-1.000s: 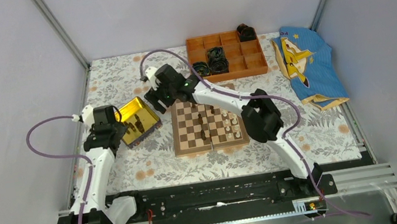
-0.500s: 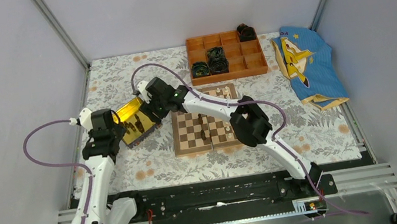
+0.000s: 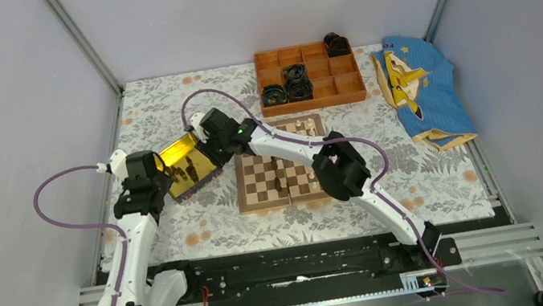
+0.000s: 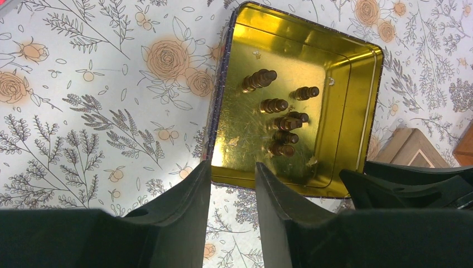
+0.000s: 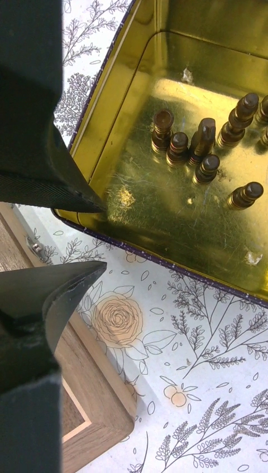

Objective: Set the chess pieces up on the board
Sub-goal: Adjust the storage box at the center of the board.

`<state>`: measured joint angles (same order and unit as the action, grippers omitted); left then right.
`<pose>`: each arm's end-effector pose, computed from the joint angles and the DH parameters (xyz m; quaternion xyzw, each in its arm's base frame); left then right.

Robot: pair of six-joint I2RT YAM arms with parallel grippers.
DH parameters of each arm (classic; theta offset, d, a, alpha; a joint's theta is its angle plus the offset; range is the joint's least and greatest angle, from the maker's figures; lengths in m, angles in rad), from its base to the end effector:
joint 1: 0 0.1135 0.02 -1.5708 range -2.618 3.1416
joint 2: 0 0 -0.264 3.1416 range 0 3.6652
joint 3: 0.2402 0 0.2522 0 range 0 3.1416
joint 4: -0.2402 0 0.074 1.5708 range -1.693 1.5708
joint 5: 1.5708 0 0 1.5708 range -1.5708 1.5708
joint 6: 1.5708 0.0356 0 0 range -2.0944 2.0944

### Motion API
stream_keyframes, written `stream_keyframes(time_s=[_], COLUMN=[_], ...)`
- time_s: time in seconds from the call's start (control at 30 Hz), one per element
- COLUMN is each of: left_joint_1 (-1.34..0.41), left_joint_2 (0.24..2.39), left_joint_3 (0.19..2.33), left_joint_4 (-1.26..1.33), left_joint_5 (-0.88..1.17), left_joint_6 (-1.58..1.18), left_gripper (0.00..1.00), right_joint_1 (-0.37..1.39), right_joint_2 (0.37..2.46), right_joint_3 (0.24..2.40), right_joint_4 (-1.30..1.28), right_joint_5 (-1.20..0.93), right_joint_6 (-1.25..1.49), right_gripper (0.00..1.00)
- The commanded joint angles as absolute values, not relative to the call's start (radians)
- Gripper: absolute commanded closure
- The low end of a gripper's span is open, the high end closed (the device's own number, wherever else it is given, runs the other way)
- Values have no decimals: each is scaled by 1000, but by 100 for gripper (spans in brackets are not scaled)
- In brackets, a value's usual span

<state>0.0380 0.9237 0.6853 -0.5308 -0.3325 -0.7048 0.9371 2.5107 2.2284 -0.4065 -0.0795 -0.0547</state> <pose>0.1898 0.0188 0.2497 -0.3897 0.8227 0.0181 0.4135 0.3350 0.4607 0.1890 -0.4449 0.7867 0.2146 0.3703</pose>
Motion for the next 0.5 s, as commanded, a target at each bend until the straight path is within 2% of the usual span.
stream_keyframes(time_s=[0.0,0.17,0.47], left_joint_1=[37,37,36], left_joint_2=[906,908,918], left_joint_3=[679,682,686], left_joint_4=[-504,-503,-503], left_joint_5=[-357,-360,-368], left_joint_6=[-713,-719,-722], left_gripper=[58,58,58], right_joint_1=[942,941,967], right_joint_2=[2479,2427,2363], right_joint_3=[2218,2143,2067], right_joint_4=[-415,-409,-423], right_joint_5=[-46,-37,-6], right_joint_6=[-34,-6,93], right_gripper=[58,75,86])
